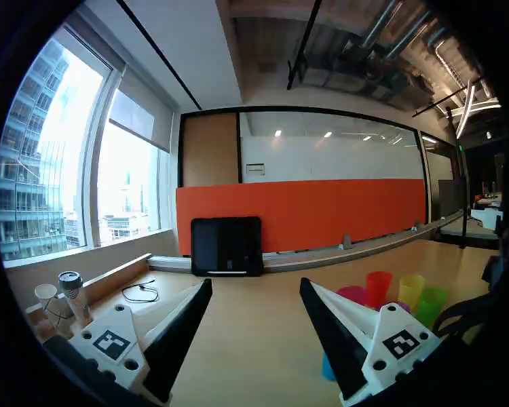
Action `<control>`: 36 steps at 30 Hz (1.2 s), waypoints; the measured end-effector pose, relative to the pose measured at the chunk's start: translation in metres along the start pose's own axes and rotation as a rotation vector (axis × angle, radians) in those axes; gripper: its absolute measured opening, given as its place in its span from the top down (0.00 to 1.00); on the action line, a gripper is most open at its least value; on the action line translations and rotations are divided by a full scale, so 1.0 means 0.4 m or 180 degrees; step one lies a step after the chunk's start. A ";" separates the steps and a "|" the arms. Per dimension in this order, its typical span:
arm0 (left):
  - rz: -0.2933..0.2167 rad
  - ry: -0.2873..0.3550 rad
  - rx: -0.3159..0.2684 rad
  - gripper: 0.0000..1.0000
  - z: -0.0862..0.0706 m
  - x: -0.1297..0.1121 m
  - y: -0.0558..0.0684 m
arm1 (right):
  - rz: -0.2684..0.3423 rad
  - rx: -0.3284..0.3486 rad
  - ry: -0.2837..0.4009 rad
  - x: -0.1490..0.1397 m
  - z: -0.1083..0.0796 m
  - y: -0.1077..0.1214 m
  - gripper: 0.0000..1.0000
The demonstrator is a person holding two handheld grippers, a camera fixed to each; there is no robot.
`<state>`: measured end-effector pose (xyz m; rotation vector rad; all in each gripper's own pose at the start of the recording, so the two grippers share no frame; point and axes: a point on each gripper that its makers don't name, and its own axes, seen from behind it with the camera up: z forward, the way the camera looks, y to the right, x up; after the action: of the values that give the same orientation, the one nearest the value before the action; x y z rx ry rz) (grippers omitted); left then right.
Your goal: Pour water
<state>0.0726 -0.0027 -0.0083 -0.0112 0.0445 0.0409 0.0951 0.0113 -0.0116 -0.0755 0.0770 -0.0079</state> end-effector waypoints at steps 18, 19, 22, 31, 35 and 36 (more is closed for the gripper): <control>0.0019 -0.0038 0.0089 0.04 -0.002 -0.093 0.020 | -0.0022 -0.0038 -0.0028 0.012 -0.003 0.012 0.01; 0.0008 -0.0039 0.0089 0.04 -0.002 -0.097 0.019 | -0.0019 -0.0035 -0.0025 0.013 -0.003 0.011 0.01; -0.0016 -0.0044 0.0091 0.04 -0.001 -0.109 0.017 | -0.0019 -0.0021 -0.0017 0.017 -0.003 0.007 0.01; -0.0020 -0.0074 0.0101 0.04 0.002 -0.143 0.008 | -0.0042 -0.0017 0.0009 0.034 -0.001 0.006 0.01; -0.0057 -0.0083 0.0093 0.04 0.003 -0.154 0.007 | -0.0034 -0.0020 0.0017 0.041 -0.003 0.008 0.01; -0.0067 -0.0086 0.0089 0.04 0.004 -0.157 0.008 | -0.0031 -0.0021 0.0021 0.044 -0.004 0.009 0.01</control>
<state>0.0098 -0.0021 -0.0041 0.0168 0.0178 0.0193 0.1125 0.0147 -0.0147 -0.0825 0.0833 -0.0177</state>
